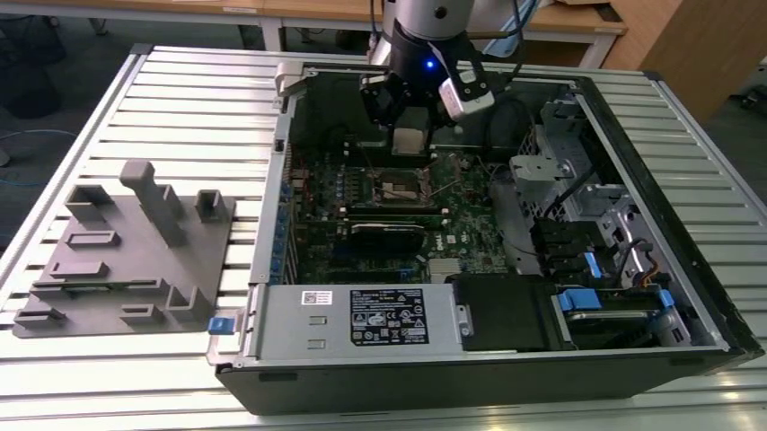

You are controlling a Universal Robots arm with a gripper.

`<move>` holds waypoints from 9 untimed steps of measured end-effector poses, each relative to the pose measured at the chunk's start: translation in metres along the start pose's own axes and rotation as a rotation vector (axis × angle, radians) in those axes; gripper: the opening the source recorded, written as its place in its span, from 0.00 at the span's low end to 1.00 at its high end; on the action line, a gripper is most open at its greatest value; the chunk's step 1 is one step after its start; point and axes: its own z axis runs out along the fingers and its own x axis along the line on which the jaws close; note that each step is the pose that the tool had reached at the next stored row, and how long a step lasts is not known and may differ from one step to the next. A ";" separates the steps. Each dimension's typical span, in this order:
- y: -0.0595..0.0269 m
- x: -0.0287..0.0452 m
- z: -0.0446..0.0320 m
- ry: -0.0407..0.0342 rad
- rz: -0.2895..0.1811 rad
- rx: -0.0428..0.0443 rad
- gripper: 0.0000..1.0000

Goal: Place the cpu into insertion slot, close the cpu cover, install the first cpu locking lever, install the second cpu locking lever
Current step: 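Place the cpu into insertion slot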

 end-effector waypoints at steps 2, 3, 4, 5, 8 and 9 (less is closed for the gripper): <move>0.0000 0.0000 0.0000 0.0000 0.000 0.0000 0.54; 0.0000 0.0000 0.0004 -0.0002 0.000 -0.0003 0.54; -0.0001 0.0000 0.0011 -0.0003 0.000 -0.0005 0.54; -0.0002 0.0000 0.0019 -0.0001 0.000 -0.0001 0.54; -0.0005 0.0000 0.0057 0.0000 0.000 -0.0001 0.54; -0.0006 0.0001 0.0070 0.0000 0.000 -0.0001 0.54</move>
